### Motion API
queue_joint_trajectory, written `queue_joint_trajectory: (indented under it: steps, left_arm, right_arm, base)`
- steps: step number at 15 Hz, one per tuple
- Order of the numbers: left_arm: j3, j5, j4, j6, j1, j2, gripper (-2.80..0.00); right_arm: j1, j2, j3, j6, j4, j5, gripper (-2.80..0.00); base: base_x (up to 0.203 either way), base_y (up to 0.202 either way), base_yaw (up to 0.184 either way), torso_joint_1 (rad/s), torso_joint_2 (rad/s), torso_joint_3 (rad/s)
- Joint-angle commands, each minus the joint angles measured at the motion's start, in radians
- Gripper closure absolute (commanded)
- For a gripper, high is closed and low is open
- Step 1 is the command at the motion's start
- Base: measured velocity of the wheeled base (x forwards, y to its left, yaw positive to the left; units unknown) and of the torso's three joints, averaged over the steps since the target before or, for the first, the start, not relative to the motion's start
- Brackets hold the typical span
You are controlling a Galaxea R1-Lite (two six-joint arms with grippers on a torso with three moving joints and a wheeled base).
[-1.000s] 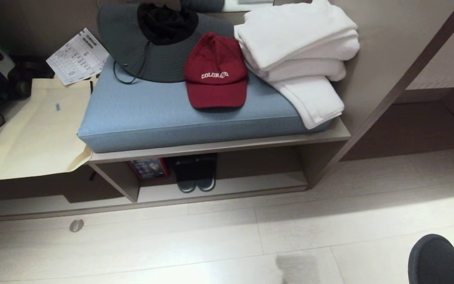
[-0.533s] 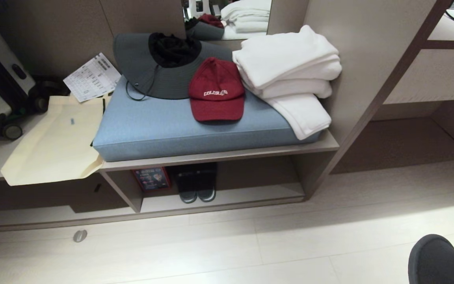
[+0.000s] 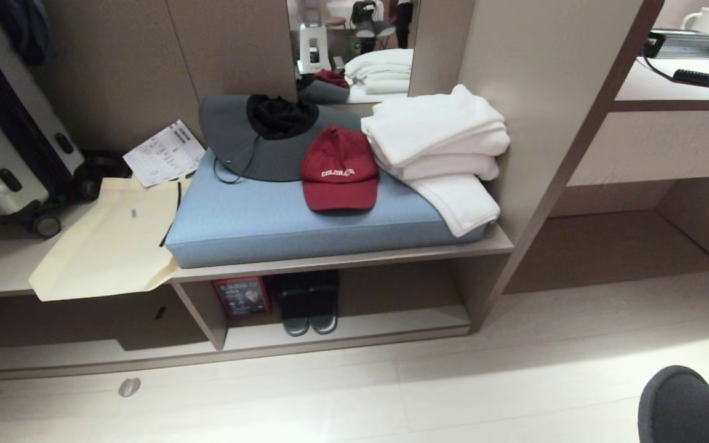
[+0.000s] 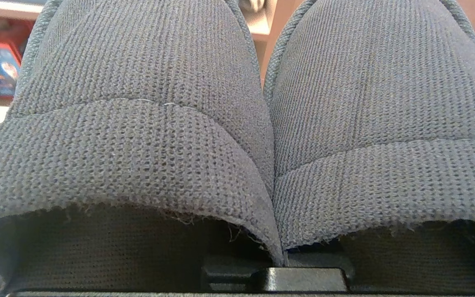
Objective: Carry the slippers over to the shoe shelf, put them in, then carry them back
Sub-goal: Place the slippers on the floor
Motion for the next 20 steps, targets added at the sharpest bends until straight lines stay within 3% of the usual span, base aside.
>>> queue_joint_trajectory:
  steps: [1, 15, 20]
  left_arm:
    - [0.0, 0.001, 0.0, -0.002, 0.0, 0.0, 0.0]
    - [0.0, 0.001, 0.0, 0.0, 0.0, -0.001, 0.0]
    - [0.0, 0.001, -0.002, 0.007, 0.0, -0.001, 0.0]
  right_arm:
    - [0.0, 0.002, 0.0, -0.001, -0.001, 0.001, 0.0]
    - [0.0, 0.002, 0.0, -0.001, -0.001, 0.001, 0.0]
    - [0.0, 0.002, 0.0, 0.004, -0.001, 0.001, 0.0]
  base:
    - [0.0, 0.0, 0.0, 0.0, 0.0, 0.2]
    - [0.0, 0.0, 0.0, 0.002, 0.0, 0.204]
    - [0.0, 0.0, 0.0, 0.002, 0.0, 0.061]
